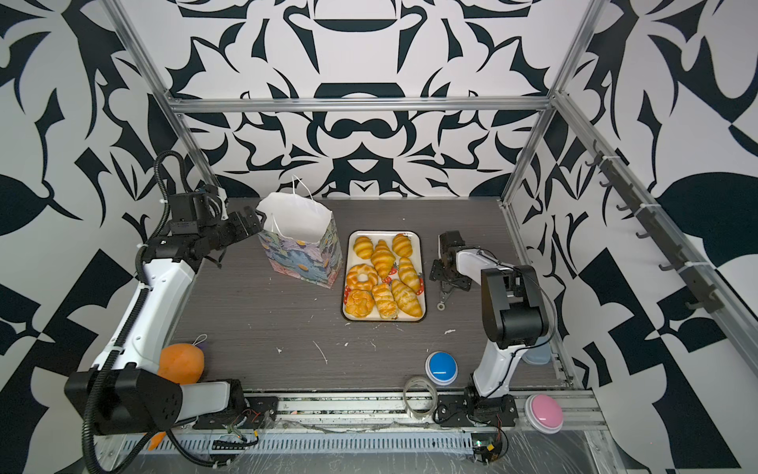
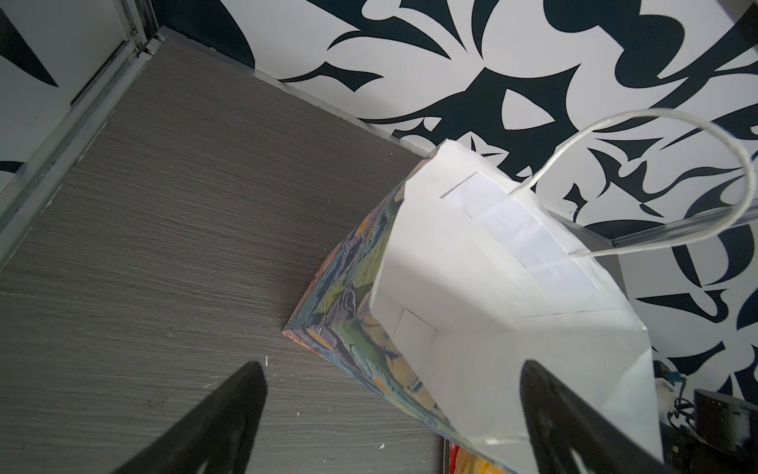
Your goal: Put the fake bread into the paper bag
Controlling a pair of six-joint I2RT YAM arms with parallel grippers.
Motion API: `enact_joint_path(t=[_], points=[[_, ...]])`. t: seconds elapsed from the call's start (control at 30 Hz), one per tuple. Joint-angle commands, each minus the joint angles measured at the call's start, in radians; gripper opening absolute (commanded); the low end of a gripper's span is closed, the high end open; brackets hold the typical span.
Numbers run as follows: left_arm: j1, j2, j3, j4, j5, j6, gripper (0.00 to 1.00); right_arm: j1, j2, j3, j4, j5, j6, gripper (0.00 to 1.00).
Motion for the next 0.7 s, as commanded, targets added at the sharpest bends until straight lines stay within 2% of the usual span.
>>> enact_joint_path(t=[0.0,0.5,0.67], points=[[0.004,-0.015,-0.007,0.001,0.02,-0.005,0.99,-0.003,0.0,-0.014,-0.009,-0.011,-0.002,0.84],[0.005,-0.021,-0.02,0.006,0.027,-0.008,0.99,-0.002,-0.003,-0.027,-0.035,0.007,-0.007,0.83],[0.005,-0.024,-0.025,0.007,0.025,-0.009,0.99,0.0,-0.034,-0.051,-0.027,0.003,-0.006,0.89]])
